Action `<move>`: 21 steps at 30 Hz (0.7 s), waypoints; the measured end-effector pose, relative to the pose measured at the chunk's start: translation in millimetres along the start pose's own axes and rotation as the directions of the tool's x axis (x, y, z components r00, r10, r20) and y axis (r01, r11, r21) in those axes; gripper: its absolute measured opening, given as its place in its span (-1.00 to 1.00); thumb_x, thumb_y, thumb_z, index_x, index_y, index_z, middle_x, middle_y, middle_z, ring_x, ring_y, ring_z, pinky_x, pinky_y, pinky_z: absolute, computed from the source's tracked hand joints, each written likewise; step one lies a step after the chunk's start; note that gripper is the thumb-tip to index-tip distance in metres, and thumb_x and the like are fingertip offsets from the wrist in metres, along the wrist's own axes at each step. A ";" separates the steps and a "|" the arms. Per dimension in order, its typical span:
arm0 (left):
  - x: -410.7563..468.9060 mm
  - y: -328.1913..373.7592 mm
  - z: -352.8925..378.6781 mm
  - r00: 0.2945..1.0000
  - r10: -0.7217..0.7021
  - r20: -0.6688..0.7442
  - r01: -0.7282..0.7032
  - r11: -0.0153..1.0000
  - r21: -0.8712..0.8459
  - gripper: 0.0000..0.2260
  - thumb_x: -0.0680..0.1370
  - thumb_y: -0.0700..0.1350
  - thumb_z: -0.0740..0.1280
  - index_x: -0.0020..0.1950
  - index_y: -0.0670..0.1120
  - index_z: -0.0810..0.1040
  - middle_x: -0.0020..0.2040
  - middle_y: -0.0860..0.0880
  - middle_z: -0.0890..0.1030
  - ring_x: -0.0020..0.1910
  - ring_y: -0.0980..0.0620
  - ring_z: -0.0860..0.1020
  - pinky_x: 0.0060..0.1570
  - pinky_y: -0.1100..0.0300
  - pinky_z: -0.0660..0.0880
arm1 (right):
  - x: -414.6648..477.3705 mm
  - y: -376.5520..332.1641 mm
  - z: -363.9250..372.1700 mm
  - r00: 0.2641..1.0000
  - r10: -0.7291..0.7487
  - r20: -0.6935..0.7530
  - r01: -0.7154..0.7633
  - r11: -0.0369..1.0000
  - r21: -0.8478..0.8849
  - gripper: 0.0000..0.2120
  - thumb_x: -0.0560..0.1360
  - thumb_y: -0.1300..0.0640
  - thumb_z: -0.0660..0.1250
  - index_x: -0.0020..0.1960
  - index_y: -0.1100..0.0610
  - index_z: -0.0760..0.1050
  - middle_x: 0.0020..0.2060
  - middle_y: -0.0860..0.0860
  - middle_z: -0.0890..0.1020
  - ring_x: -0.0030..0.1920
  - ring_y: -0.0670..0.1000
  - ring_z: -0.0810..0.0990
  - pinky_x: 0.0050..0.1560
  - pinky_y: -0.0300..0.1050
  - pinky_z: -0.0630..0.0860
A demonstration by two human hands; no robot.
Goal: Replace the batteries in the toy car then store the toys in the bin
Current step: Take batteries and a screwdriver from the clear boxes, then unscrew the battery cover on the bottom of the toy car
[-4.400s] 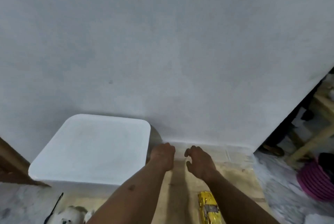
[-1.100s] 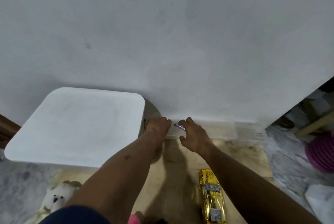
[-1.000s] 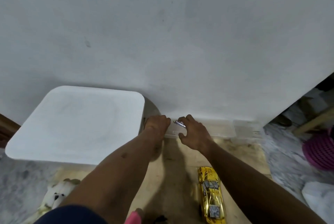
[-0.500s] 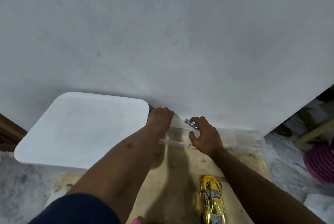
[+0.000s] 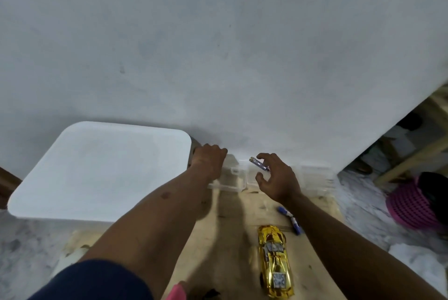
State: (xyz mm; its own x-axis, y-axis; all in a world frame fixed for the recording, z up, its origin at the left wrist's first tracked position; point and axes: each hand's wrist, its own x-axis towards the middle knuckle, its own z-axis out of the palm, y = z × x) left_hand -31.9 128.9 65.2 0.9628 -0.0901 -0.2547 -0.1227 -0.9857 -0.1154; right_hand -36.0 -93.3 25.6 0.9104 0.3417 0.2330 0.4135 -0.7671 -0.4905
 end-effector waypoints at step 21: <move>-129.2 144.8 59.2 0.978 0.104 0.180 -0.008 0.884 -0.468 -0.61 0.51 0.06 0.31 0.32 0.02 0.44 0.25 -0.07 0.52 0.24 -0.11 0.54 0.15 0.07 0.51 | -119.5 21.5 -74.1 0.901 0.428 0.071 -0.406 0.888 -0.215 -0.73 0.54 0.02 0.30 0.21 0.05 0.57 0.09 0.07 0.57 0.11 0.12 0.56 0.02 -0.11 0.44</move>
State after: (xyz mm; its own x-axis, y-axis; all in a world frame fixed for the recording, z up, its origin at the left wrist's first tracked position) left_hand -188.3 6.2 24.6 0.8854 -0.1653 -0.4344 -0.0035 -0.9369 0.3495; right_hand -136.7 -190.8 49.4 0.9980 0.0177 -0.0599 -0.0044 -0.9368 -0.3499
